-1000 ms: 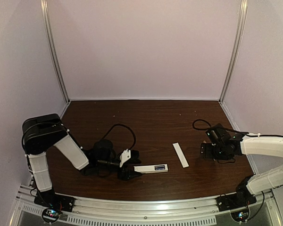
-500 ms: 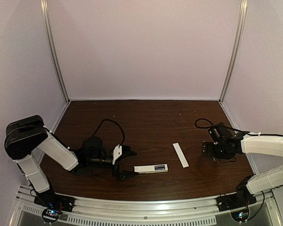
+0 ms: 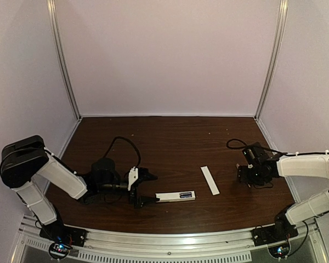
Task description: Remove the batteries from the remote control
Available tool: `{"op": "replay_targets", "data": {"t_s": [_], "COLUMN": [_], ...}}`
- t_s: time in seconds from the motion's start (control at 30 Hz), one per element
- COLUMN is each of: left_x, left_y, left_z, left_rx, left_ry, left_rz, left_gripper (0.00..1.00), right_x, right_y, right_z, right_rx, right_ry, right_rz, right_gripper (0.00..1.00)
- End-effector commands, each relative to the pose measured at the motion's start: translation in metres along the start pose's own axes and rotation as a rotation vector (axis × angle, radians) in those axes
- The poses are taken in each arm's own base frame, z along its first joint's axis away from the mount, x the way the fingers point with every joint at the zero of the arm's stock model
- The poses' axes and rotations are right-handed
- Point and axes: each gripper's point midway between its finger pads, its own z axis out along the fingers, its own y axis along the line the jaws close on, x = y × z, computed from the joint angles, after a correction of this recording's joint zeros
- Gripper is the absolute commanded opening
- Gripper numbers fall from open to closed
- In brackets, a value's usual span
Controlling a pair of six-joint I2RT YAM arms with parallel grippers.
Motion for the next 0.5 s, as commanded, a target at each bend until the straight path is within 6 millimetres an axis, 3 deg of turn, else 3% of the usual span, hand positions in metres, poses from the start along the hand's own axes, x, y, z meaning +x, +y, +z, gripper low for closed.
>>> {"op": "replay_targets", "data": {"t_s": [0.0, 0.2, 0.47], "left_x": [-0.007, -0.008, -0.009], "left_y": [0.002, 0.001, 0.001], "left_z": [-0.004, -0.004, -0.006], "left_rx": [-0.006, -0.004, -0.006], "left_ry": [-0.029, -0.028, -0.029], "left_rz": [0.009, 0.012, 0.019], "left_gripper": [0.88, 0.85, 0.83], "right_x": [0.005, 0.009, 0.012], "right_y": [-0.002, -0.004, -0.005], "right_z": [0.01, 0.022, 0.023], "right_rx": [-0.001, 0.019, 0.014], "right_ry": [0.033, 0.08, 0.092], "right_rz": [0.009, 0.009, 0.015], "right_gripper": [0.67, 0.44, 0.14]}}
